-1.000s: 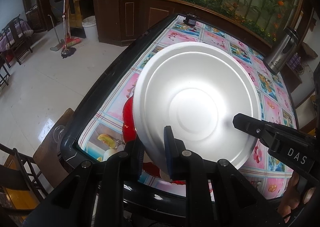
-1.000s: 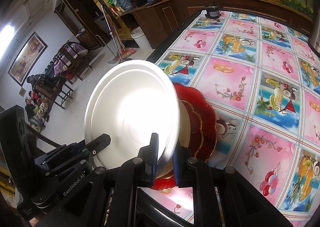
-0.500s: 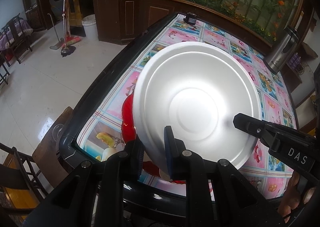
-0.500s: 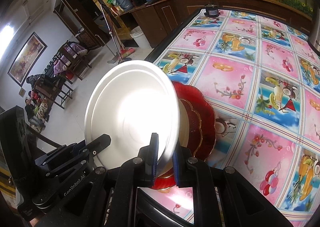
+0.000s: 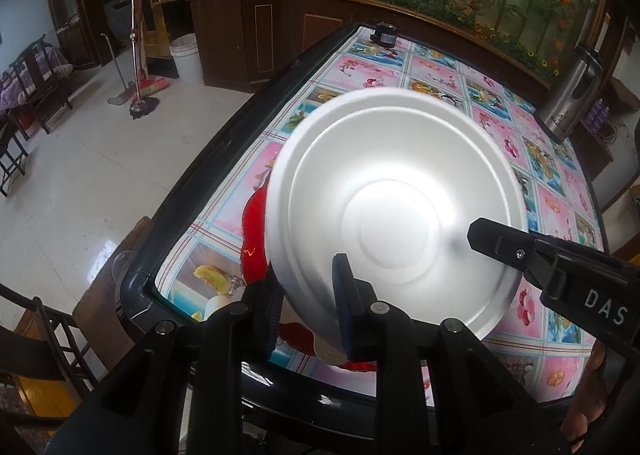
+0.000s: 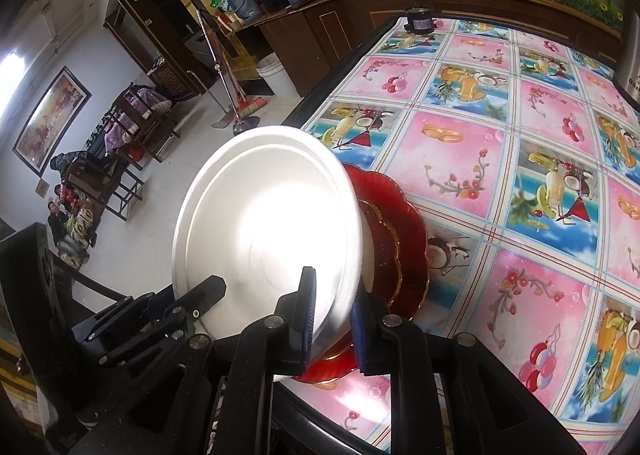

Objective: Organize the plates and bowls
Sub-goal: 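Open both grippers and pull them back from the stack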

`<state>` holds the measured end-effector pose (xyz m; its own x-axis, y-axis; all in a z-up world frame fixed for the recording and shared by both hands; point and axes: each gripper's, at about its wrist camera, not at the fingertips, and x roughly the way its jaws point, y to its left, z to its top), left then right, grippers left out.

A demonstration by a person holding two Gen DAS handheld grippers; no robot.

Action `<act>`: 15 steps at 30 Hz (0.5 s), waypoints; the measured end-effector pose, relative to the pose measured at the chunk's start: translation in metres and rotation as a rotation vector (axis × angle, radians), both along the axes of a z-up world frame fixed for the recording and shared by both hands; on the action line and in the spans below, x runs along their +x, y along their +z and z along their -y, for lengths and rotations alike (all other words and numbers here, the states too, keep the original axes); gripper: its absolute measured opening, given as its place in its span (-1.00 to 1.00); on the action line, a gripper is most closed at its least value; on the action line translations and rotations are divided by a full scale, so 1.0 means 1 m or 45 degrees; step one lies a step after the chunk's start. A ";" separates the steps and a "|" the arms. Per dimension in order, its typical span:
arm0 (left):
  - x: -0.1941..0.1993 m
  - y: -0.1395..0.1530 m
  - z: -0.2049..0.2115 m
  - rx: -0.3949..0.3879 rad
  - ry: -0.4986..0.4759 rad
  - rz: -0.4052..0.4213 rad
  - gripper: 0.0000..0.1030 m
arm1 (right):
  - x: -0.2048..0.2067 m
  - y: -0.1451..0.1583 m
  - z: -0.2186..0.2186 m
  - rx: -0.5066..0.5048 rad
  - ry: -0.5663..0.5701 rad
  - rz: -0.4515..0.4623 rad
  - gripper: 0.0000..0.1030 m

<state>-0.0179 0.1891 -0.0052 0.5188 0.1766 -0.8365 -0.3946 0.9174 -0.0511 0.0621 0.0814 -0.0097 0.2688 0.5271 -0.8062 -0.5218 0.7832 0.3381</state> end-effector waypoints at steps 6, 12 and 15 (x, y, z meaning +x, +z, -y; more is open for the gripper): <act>-0.010 0.012 0.008 0.077 0.026 0.079 0.02 | -0.004 0.010 0.008 0.054 -0.037 0.042 0.54; -0.026 0.020 0.016 0.097 0.039 0.144 0.20 | -0.014 0.026 0.020 0.100 -0.039 0.108 0.80; -0.036 0.019 0.022 0.098 0.058 0.164 0.54 | -0.030 0.030 0.025 0.064 0.043 0.177 0.99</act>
<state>-0.0540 0.1672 0.0140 0.6112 0.2635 -0.7463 -0.4304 0.9020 -0.0340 0.0320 0.0566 0.0200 0.3571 0.5763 -0.7351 -0.5921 0.7483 0.2991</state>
